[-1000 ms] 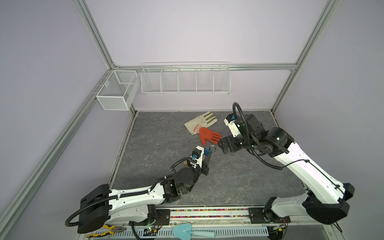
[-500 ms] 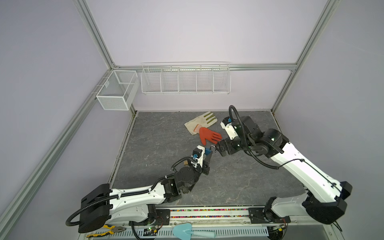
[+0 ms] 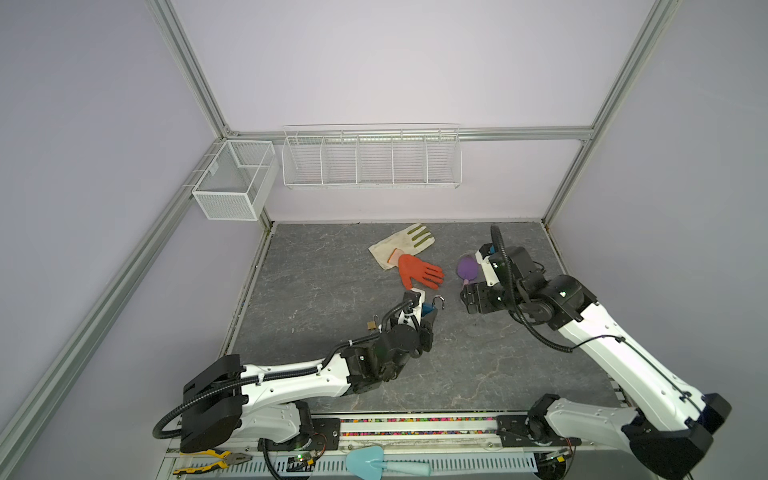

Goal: Unlock with the key
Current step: 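Lower the opened blue padlock with the left gripper onto the table and release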

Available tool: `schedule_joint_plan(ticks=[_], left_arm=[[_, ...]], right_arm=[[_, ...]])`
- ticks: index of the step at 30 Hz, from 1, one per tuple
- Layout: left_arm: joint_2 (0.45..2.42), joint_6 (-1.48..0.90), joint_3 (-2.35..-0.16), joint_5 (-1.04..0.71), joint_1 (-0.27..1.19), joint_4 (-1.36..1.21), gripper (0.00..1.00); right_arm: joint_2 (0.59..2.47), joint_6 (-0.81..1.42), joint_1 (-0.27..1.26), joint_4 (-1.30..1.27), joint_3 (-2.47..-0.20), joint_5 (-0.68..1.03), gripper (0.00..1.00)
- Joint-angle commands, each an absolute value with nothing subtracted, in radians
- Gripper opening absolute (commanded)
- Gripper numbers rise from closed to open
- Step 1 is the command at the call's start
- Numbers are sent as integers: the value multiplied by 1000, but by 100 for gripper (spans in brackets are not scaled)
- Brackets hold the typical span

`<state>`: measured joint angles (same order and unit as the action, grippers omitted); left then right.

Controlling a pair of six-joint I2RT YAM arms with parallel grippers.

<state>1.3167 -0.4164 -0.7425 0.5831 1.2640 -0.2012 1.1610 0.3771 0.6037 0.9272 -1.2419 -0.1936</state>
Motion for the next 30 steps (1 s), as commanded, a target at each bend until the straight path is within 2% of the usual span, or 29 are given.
schedule_joint_plan(ticks=[1,7,13,22,30], left_arm=[[1398,-652,-839,555,1260,46,0],[1609,-838,-1026,539,1253,338,0],[1809,-854,-1235,471,1235,539,0],[1968,-887,-1339,289,1158,594,0],[2012,-889,-1368,268,1146,620,0]], right_arm=[[1118,467,543,823,-1112,-164,89],[1095,539,446,700,-923,-65,89],[1103,548,387,683,-848,-58,89],[1111,555,270,649,-793,-4,89],[1138,550,254,629,-784,10,89]])
